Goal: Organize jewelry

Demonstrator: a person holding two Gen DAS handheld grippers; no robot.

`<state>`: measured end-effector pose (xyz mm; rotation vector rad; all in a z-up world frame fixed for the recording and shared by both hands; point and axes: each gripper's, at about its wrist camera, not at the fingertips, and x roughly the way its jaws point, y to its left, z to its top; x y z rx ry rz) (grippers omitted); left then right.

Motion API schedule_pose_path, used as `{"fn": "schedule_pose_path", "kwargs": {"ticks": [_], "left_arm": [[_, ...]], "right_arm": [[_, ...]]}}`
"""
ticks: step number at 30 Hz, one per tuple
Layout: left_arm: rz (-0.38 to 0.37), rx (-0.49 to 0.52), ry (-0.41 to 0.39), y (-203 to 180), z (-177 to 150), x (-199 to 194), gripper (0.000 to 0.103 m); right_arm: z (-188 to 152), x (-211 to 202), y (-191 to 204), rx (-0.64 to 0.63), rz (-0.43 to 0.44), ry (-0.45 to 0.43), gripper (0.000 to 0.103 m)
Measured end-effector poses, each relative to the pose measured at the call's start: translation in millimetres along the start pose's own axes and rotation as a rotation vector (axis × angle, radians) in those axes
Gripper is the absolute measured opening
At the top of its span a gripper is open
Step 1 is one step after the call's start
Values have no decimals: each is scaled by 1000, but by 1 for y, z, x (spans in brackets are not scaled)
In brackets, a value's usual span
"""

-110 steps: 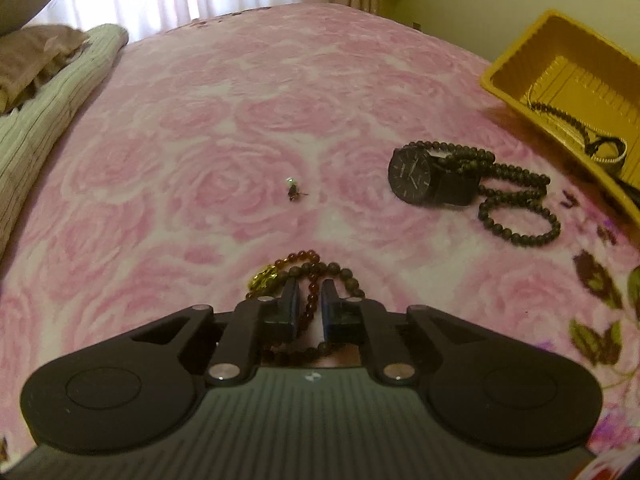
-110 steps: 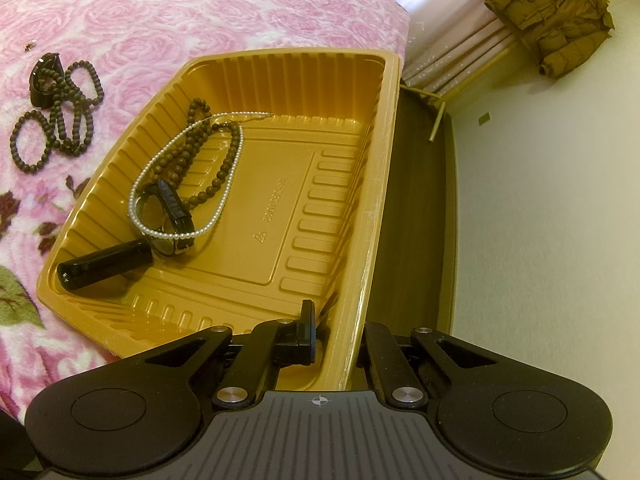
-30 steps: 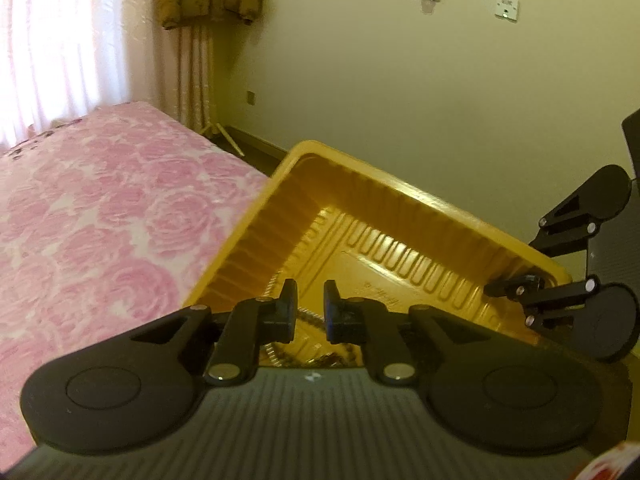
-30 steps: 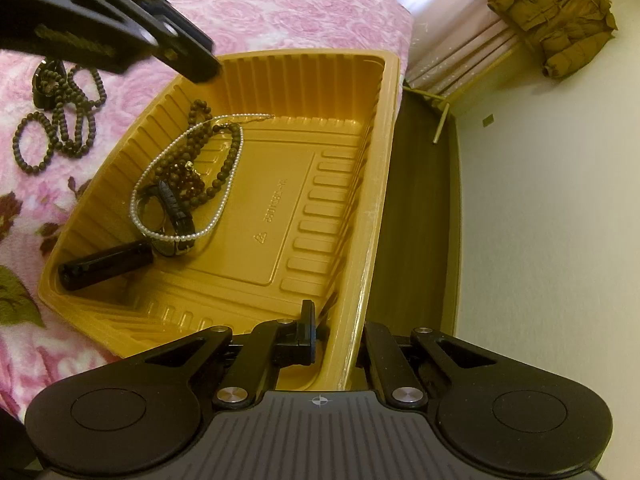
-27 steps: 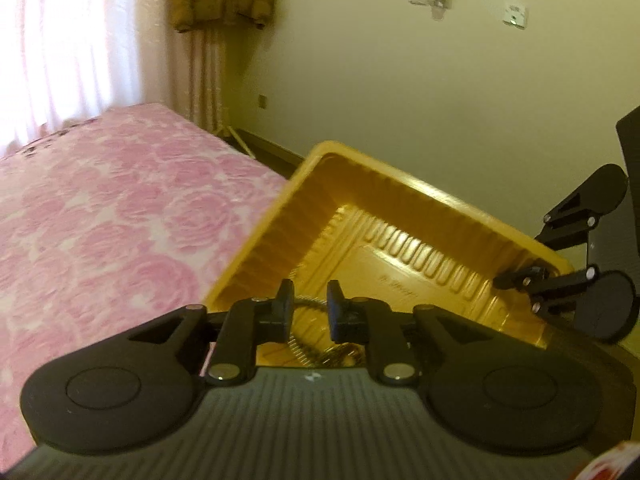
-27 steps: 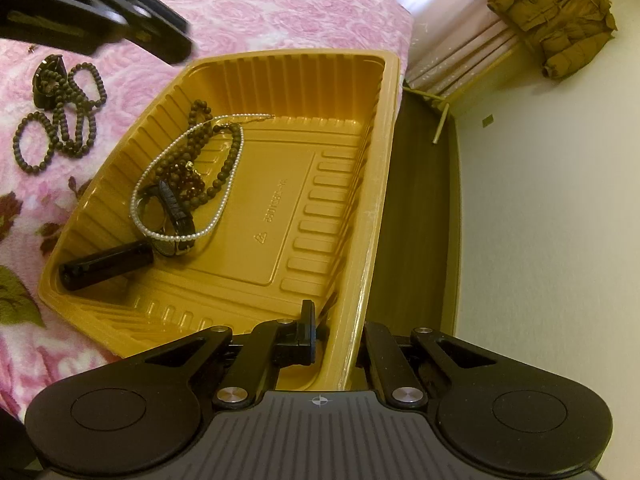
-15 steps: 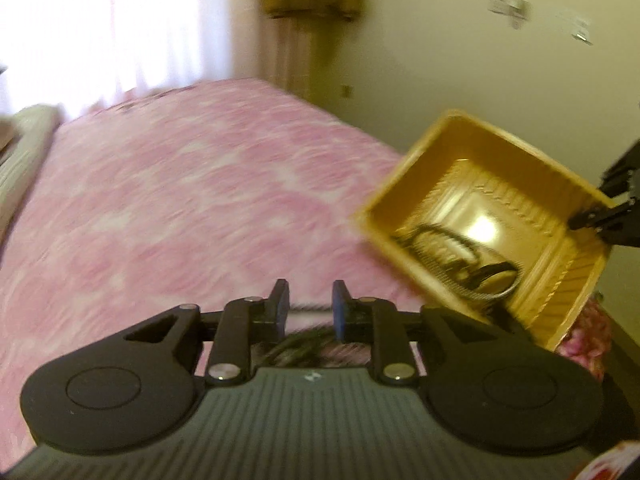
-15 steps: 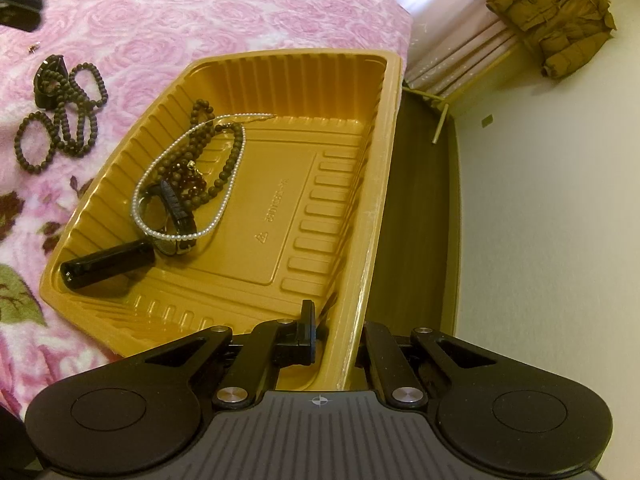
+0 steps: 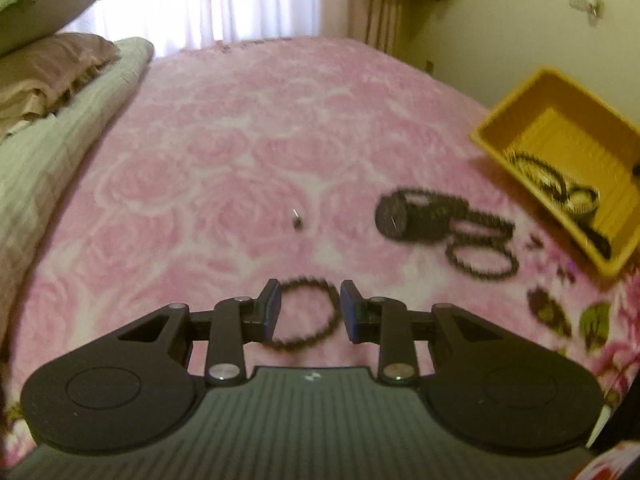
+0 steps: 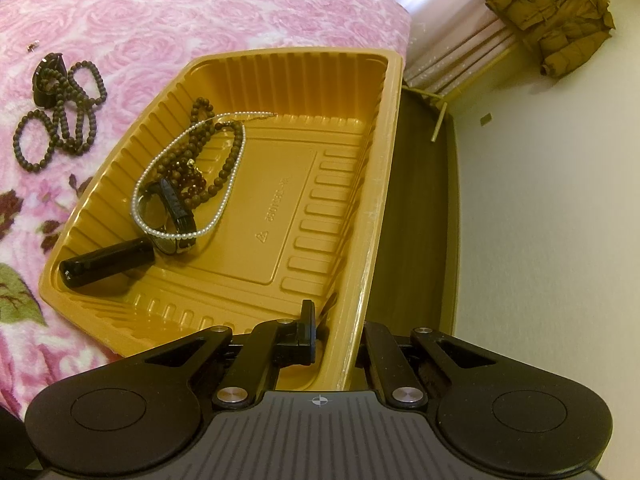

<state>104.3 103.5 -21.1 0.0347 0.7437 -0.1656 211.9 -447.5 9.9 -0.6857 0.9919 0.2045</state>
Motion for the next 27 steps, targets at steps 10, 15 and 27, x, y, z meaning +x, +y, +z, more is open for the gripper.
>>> {"fn": "schedule_pose_path", "kwargs": {"ticks": [10, 15, 27], "left_arm": [[30, 87, 41, -27, -13, 45, 21], [22, 88, 55, -27, -14, 52, 8], [-7, 129, -48, -46, 16, 6, 6]], "right_arm": [[-2, 2, -2, 1, 3, 2, 5], [-2, 2, -3, 0, 3, 2, 5], [-4, 4, -4, 2, 4, 0, 5]]}}
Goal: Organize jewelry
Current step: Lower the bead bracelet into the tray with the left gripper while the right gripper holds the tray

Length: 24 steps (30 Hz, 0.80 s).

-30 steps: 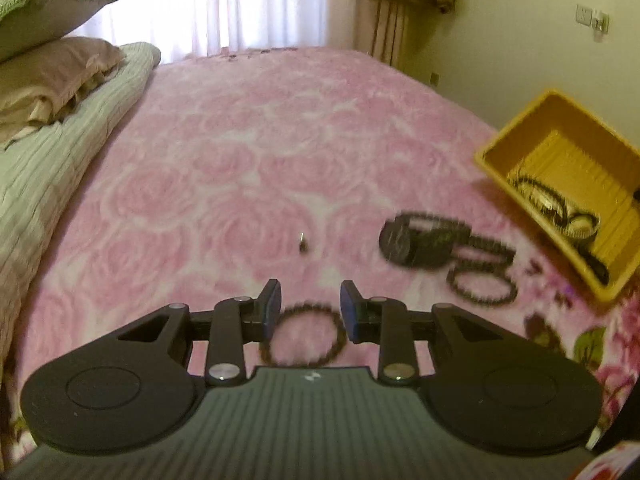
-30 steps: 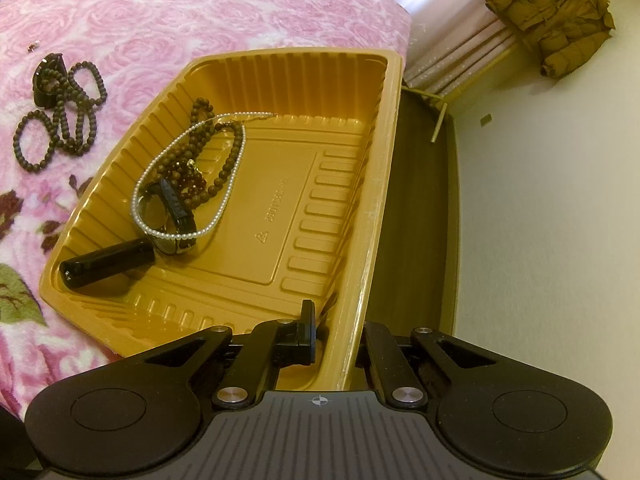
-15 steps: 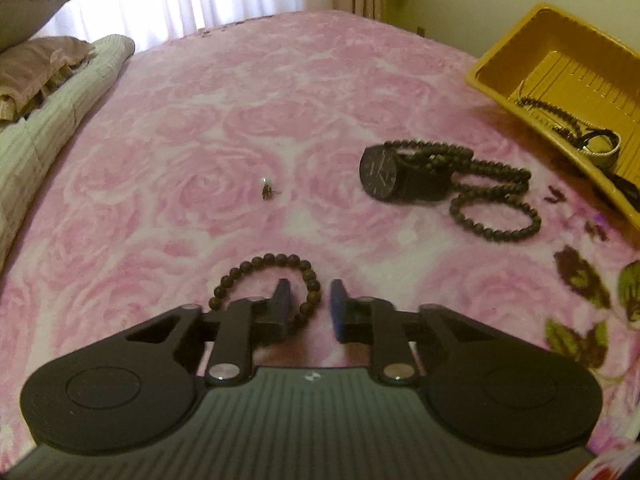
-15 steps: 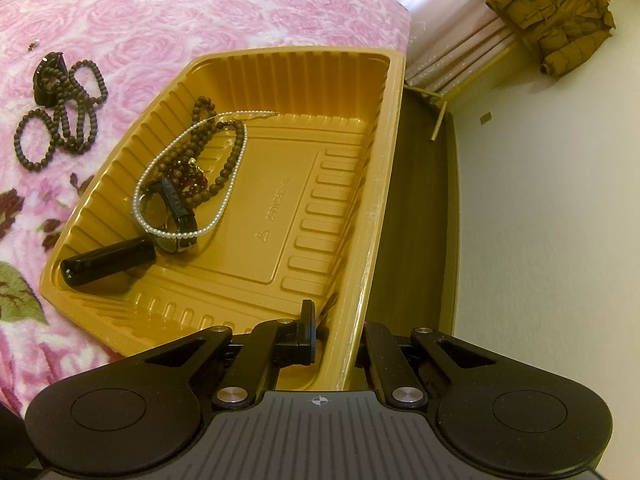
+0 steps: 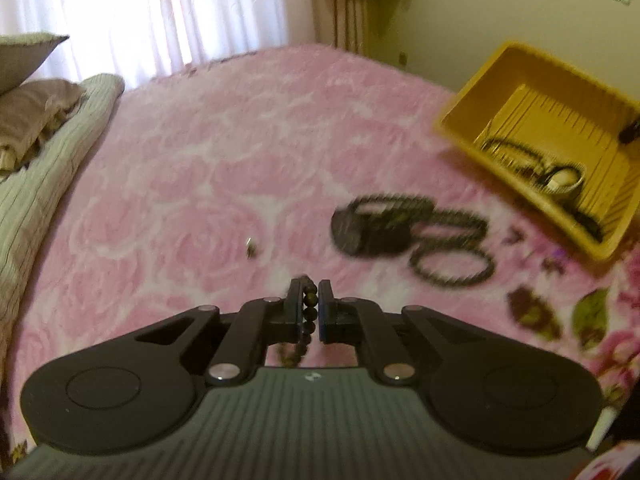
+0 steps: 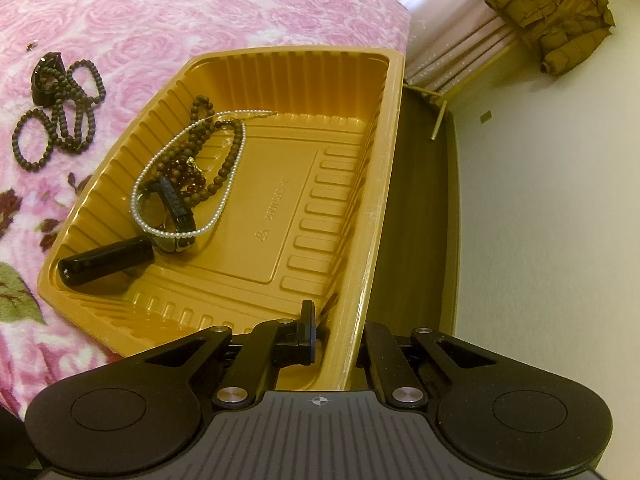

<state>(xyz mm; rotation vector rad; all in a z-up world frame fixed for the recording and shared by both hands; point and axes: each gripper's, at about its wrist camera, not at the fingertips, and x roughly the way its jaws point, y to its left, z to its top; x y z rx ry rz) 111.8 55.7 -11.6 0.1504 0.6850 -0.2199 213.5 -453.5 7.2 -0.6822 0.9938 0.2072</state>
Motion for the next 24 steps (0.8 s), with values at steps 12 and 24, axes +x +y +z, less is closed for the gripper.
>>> {"fn": "schedule_pose_path", "kwargs": {"ticks": [12, 24], "left_arm": [[-194, 42, -124, -64, 61, -17, 6], [-429, 71, -123, -144, 96, 9, 6]], "right_arm": [[-1, 0, -1, 1, 2, -1, 5], [-1, 1, -3, 3, 4, -3, 5]]}}
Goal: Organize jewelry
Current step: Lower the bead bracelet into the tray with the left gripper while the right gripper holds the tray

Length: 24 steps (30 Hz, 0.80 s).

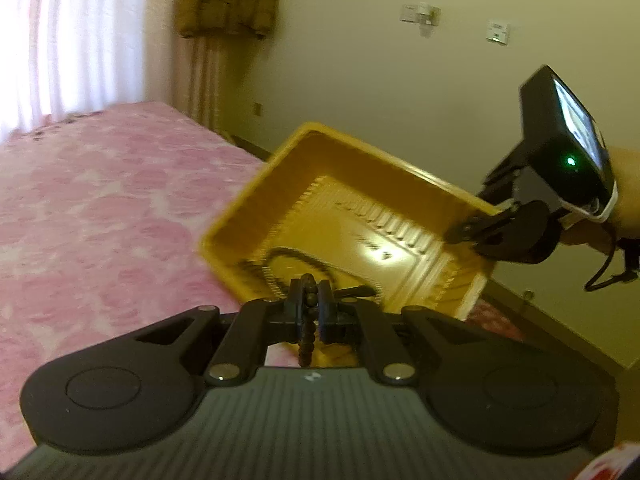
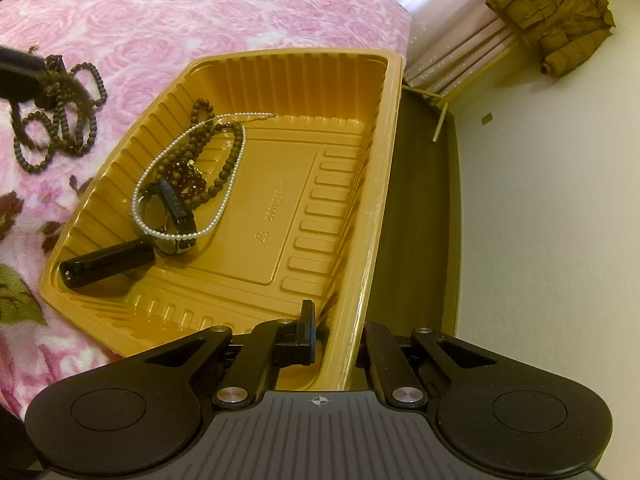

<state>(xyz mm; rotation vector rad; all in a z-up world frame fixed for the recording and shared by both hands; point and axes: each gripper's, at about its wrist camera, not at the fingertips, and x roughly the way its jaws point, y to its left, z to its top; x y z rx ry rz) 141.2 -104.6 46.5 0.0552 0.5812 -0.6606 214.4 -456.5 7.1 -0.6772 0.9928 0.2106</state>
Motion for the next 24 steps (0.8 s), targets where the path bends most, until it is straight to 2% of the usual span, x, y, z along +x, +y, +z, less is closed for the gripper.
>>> {"fn": "schedule_pose_path", "kwargs": {"ticks": [9, 17, 24], "left_arm": [[-101, 20, 42, -33, 2, 32, 6], [-130, 49, 57, -51, 3, 46, 6], [-136, 36, 62, -51, 5, 54, 6]], "right_arm": [[1, -1, -1, 2, 4, -1, 5], [-1, -1, -2, 7, 8, -3, 5], [-2, -1, -2, 7, 8, -2, 5]]}}
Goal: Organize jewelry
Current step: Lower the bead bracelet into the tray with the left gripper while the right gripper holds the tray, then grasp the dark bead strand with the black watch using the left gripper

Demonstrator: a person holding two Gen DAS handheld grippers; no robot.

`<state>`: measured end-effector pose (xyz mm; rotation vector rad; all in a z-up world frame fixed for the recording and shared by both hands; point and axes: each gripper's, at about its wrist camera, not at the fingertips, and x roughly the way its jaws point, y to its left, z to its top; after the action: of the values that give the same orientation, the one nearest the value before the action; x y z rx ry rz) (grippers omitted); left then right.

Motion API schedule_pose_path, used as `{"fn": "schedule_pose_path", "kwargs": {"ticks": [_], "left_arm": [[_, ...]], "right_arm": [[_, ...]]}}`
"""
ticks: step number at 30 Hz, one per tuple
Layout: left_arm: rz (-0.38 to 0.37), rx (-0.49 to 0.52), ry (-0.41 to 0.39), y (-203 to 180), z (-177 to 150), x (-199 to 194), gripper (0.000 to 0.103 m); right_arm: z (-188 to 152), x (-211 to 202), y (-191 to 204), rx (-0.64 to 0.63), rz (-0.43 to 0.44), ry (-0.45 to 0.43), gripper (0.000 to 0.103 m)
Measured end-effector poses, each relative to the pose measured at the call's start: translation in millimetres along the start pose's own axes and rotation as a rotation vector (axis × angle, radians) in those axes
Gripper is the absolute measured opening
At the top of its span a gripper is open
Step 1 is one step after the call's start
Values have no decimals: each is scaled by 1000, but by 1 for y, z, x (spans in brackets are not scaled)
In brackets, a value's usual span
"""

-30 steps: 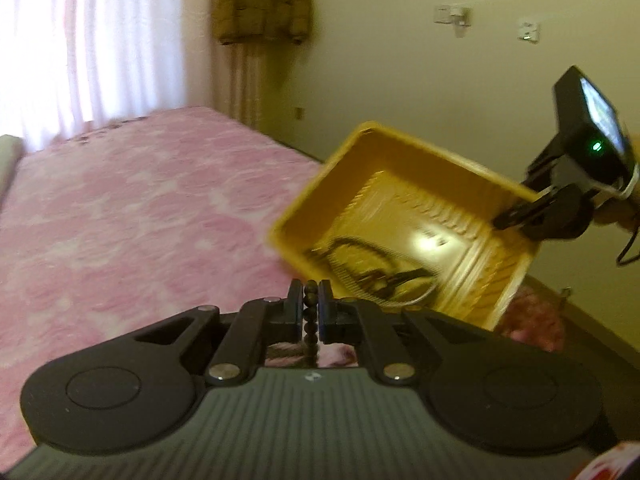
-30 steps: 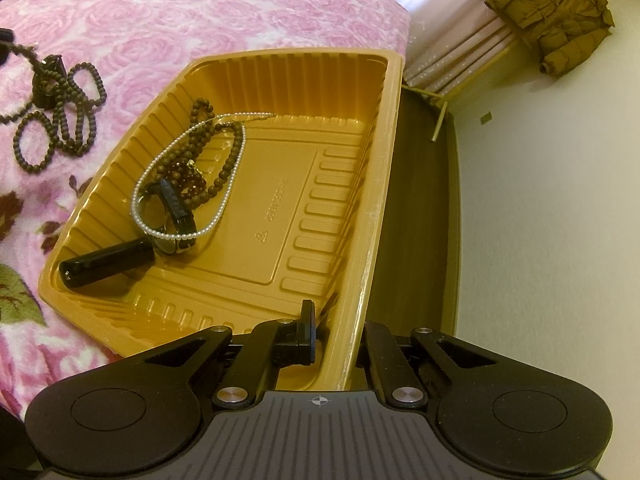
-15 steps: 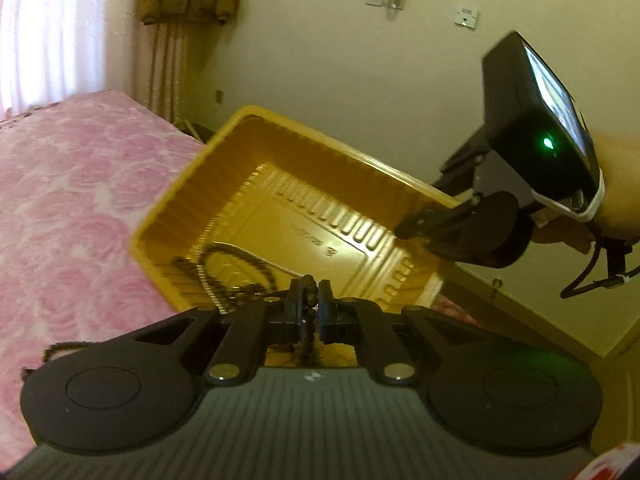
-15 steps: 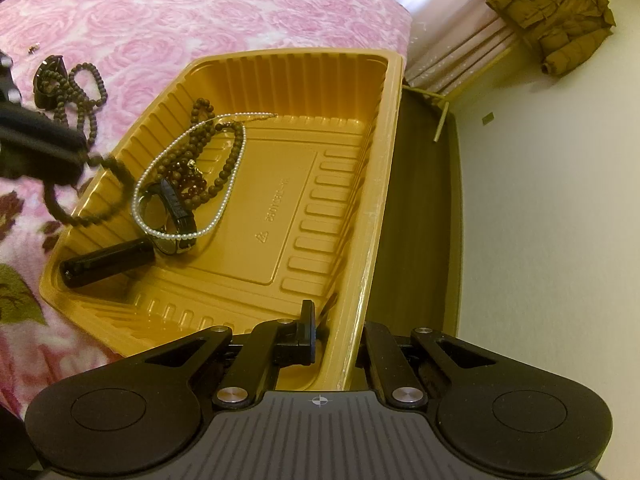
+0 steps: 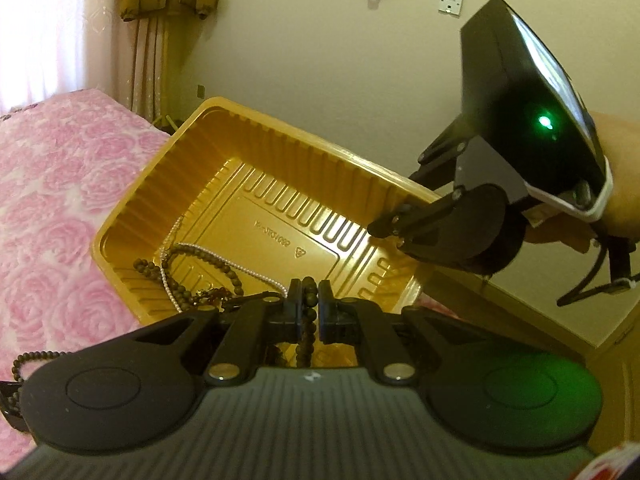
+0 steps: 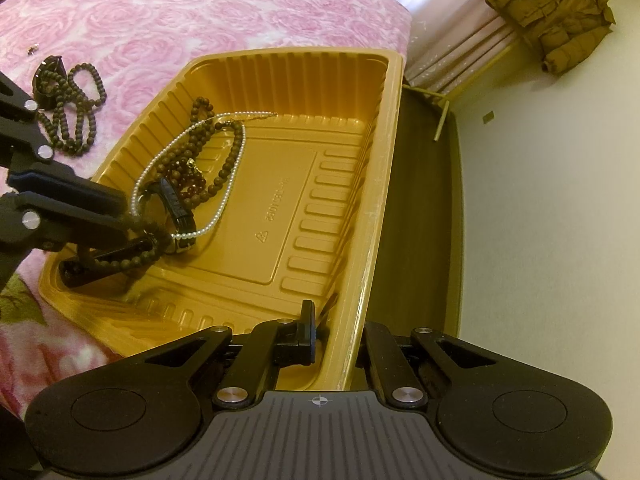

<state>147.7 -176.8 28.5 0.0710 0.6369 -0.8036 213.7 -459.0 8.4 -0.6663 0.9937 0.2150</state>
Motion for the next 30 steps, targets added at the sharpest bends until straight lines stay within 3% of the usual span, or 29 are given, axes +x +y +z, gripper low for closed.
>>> {"fn": "schedule_pose_path", "kwargs": {"ticks": [6, 13, 24, 30], "left_arm": [[27, -30, -6, 12, -3, -5, 11], [144, -76, -18, 45, -21, -35, 18], [497, -158, -14, 122, -82, -108, 23], [612, -226, 21, 154, -113, -133, 25]], "right_arm": [[-1, 1, -1, 1, 1, 0, 5], [-2, 1, -2, 1, 2, -1, 5], [-3, 1, -3, 0, 1, -1, 5], [-4, 2, -4, 2, 3, 0, 5]]}}
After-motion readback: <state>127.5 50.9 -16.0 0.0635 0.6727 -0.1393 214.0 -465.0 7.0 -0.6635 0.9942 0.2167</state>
